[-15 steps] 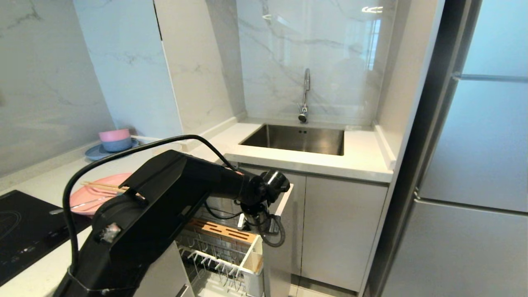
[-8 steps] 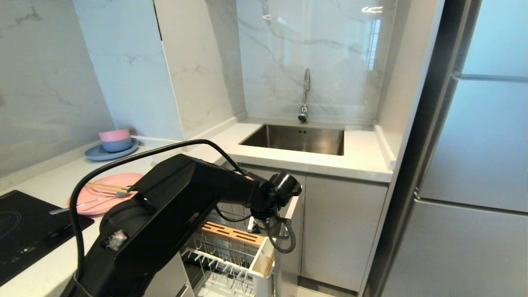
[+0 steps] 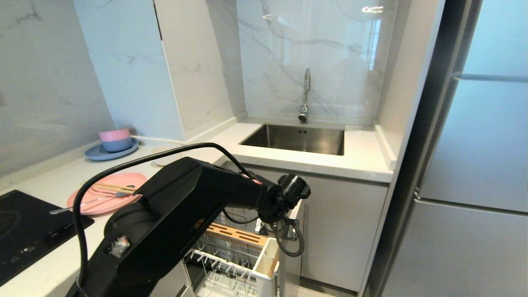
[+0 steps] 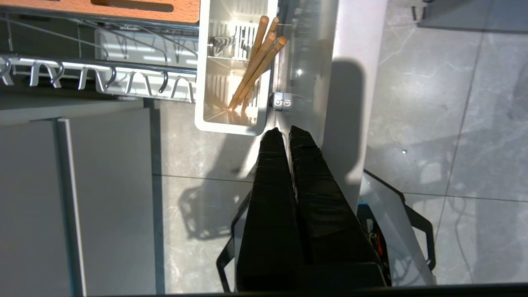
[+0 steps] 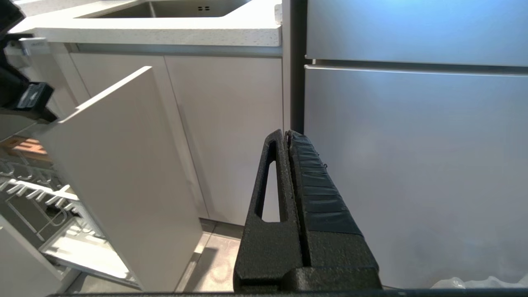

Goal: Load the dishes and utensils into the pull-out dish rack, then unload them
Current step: Open the cupboard, then pick up the bowl and place it in the cupboard

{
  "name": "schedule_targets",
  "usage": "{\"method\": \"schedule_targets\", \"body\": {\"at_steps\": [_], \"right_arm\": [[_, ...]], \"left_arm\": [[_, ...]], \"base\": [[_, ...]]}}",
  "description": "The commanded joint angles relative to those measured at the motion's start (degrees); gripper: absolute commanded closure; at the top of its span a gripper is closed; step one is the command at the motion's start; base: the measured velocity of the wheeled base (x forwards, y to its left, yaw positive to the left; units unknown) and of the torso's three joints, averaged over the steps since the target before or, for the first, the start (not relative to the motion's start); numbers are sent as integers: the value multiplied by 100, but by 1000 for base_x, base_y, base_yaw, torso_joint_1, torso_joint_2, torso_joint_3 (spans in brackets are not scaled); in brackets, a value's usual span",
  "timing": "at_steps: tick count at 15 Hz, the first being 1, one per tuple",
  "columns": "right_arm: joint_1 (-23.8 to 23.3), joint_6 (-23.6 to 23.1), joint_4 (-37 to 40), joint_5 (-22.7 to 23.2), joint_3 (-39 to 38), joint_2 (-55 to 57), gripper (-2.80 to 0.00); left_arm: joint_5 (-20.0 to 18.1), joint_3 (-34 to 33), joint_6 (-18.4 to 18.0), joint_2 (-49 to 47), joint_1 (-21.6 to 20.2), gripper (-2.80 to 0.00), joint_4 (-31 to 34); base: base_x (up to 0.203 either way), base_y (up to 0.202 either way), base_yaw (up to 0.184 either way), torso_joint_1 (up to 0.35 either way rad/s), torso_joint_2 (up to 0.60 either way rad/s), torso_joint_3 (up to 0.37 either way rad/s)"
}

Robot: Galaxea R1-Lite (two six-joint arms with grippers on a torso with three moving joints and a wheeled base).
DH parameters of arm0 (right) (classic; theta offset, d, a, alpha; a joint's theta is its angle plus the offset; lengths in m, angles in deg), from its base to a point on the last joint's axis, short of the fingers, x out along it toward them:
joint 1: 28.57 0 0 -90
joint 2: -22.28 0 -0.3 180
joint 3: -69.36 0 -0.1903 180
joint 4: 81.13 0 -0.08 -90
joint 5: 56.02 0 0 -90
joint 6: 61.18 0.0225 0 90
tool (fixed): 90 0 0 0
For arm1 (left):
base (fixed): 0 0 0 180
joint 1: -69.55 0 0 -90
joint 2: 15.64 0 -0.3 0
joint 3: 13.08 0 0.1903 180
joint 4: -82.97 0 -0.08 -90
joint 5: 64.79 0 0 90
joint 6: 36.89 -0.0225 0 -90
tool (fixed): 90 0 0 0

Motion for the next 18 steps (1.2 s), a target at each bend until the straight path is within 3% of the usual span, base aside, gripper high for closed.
{"method": "schedule_targets", "body": {"at_steps": [1,7,18], "right_arm": [[-1,0,-1,0,-9,5,0],[-4,0,-1,0,-9,5,0],[-4,0,-1,0,-9,5,0]], "left_arm": [[2,15,15,9,55,0,10],[70,15,129,82,71,0,45],[1733,-410,217,1304,75,0,270]], "base": [[0,0,0,0,0,0],[0,0,0,0,0,0],[0,0,0,0,0,0]]}}
